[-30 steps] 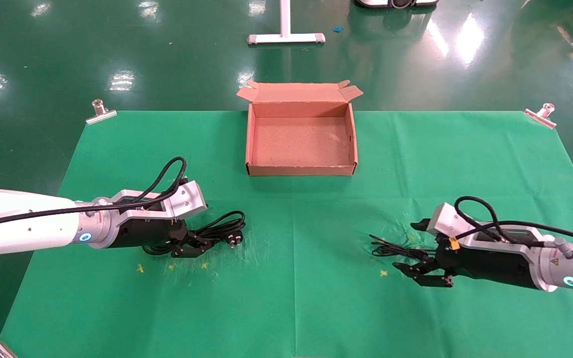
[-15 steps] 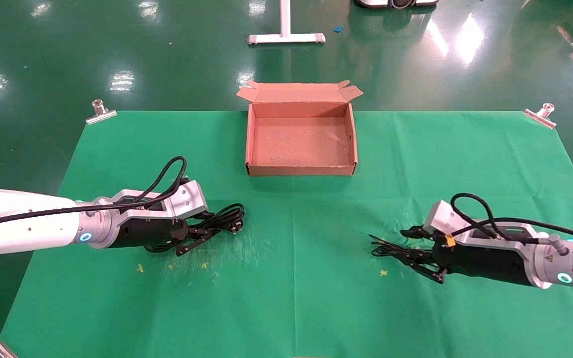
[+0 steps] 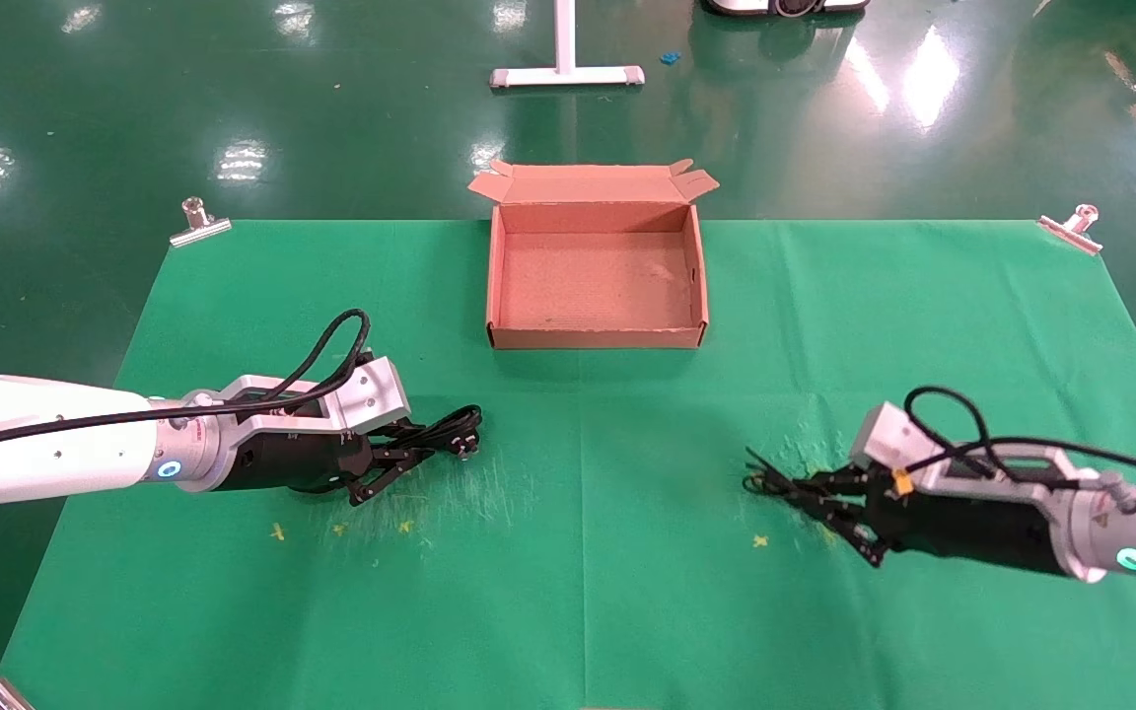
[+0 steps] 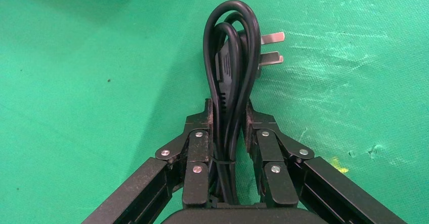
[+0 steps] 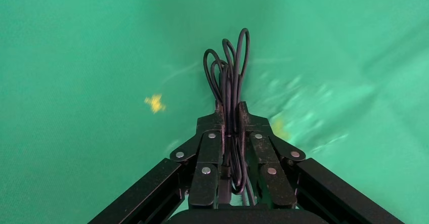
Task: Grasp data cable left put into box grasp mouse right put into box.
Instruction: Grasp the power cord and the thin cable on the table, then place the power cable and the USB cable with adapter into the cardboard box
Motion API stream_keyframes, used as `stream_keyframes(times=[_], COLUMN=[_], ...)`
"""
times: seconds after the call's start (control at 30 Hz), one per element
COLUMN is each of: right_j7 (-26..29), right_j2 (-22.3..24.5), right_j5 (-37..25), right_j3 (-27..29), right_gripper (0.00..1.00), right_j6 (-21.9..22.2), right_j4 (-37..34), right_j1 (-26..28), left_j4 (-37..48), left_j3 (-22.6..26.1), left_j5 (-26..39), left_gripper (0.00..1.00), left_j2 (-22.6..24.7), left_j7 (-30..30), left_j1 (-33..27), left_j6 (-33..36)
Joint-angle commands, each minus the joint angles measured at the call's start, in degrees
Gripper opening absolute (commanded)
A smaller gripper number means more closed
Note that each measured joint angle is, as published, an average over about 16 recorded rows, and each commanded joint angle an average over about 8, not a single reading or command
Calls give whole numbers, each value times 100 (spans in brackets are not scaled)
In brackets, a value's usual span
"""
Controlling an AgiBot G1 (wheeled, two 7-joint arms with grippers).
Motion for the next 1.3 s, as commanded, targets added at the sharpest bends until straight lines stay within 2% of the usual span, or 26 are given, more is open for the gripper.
stream_keyframes(times=[0.03, 0.27, 0.5, 0.63, 0.87, 1.03, 1.3], right_j7=[14, 86, 173, 226, 378, 487, 557], right_j2=[25, 197, 445, 575, 981, 1347, 1695], right_j5=[27, 188, 341, 421, 619, 758, 1072], right_j3=[24, 203, 472, 610, 863, 1038, 1288], right_gripper=[0, 0, 0, 0, 0, 0, 0], right_j6=[-12, -22, 81, 122, 135, 196, 298], right_j4=[30, 191, 349, 444, 772, 969, 1134], right_j1=[30, 230, 524, 689, 753, 589, 354], left_j4=[0, -57, -183, 358, 2206, 2837, 3043], left_j3=[0, -47, -76, -9, 38, 266, 1028], left_j5=[0, -90, -156, -48, -227, -803, -1716], left_gripper=[0, 0, 0, 0, 0, 0, 98], left_j2=[0, -7, 252, 809, 2125, 2485, 2500], left_j7=[0, -31, 191, 736, 2132, 2919, 3513], left_j1=[0, -97, -776, -1182, -1682, -1760, -1800], left_j6=[0, 66, 292, 22, -887, -1266, -1561])
